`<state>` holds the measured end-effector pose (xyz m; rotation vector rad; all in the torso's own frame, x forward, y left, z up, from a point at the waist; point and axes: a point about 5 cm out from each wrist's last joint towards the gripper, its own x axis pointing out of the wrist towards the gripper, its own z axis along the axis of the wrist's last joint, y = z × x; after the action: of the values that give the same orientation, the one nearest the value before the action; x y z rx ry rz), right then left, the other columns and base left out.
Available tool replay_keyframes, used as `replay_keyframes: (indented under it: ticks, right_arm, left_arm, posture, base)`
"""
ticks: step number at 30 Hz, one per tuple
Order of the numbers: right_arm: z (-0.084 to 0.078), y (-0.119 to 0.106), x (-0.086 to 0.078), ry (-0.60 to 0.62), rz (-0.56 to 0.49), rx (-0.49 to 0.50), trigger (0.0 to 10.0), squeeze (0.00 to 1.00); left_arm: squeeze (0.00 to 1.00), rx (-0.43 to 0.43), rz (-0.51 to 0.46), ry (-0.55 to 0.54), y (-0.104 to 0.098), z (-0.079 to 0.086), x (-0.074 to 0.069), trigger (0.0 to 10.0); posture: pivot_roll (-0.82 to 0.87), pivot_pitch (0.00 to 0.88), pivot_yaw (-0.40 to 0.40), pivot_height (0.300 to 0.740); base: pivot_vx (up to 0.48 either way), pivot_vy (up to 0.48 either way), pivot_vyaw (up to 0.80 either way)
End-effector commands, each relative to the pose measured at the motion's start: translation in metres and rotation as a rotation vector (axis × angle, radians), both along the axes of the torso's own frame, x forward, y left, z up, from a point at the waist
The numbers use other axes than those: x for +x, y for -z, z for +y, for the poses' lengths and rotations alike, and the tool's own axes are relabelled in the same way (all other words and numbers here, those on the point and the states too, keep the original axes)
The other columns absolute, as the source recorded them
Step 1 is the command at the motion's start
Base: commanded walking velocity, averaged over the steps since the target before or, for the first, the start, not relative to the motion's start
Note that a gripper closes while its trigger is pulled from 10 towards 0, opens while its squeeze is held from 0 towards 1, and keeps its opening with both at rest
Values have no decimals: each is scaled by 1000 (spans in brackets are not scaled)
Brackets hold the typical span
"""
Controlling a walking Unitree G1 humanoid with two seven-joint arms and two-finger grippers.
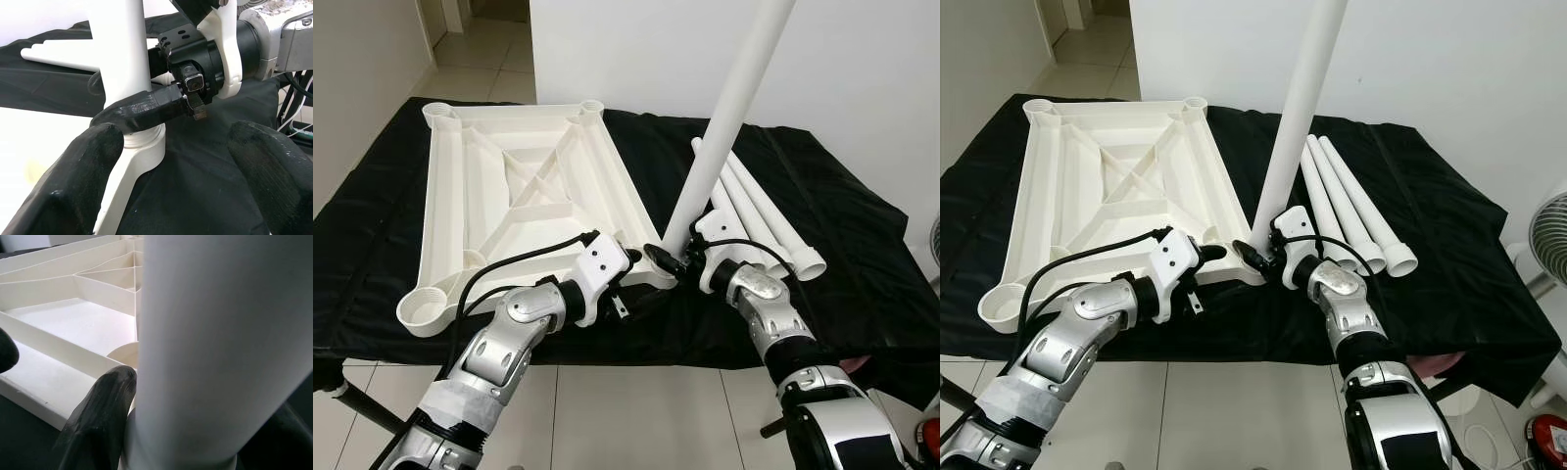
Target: Building children table
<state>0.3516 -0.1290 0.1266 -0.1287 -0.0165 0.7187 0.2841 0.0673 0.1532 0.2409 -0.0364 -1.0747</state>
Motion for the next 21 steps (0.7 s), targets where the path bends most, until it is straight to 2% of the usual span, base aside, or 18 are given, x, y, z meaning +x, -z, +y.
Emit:
replay_keyframes:
  ticks: [1, 3, 6, 8, 10, 12, 14, 17, 21]
  right_arm:
    - [1, 10, -4, 83, 40, 57, 10000, 0]
    - [1, 10, -4, 83, 40, 57, 10000, 0]
    - [10, 10, -13, 217, 13, 116, 10000, 0]
    - [14, 10, -16, 245, 3, 127, 10000, 0]
    - [19, 9, -22, 350, 10, 162, 10000, 0]
    - [19, 9, -23, 375, 16, 170, 10000, 0]
    - [24, 7, -33, 466, 0, 185, 10000, 0]
    - [25, 7, -36, 487, -2, 187, 10000, 0]
    - [23, -5, -52, 518, -69, 173, 10000, 0]
  left_arm:
    - [0, 13, -7, -13, 0, 1, 3, 10000]
    - [0, 13, -7, -13, 0, 1, 3, 10000]
    - [0, 21, -15, -25, 0, 6, 6, 10000]
    - [0, 23, -17, -30, -1, 7, 7, 10000]
    - [0, 27, -23, -37, -2, 10, 9, 10000]
    - [0, 27, -24, -38, -2, 10, 9, 10000]
    - [0, 31, -27, -44, -2, 12, 11, 10000]
    - [0, 32, -27, -45, -2, 13, 11, 10000]
    - [0, 36, -34, -46, -3, 15, 13, 10000]
  posture:
    - [-16, 0, -87, 740]
    - [-16, 0, -87, 740]
    - [-15, 0, -89, 740]
    - [-15, 0, -89, 740]
    - [-15, 0, -91, 740]
    - [-15, 0, -91, 740]
    - [-19, 0, -89, 740]
    - [-21, 0, -89, 740]
    - [-33, 0, -85, 740]
  base:
    - [0, 0, 0]
    - [0, 0, 0]
    - [0, 0, 0]
    - [0, 0, 0]
    - [0, 0, 0]
    - [0, 0, 0]
    - [0, 0, 0]
    - [0, 0, 0]
    - [0, 0, 0]
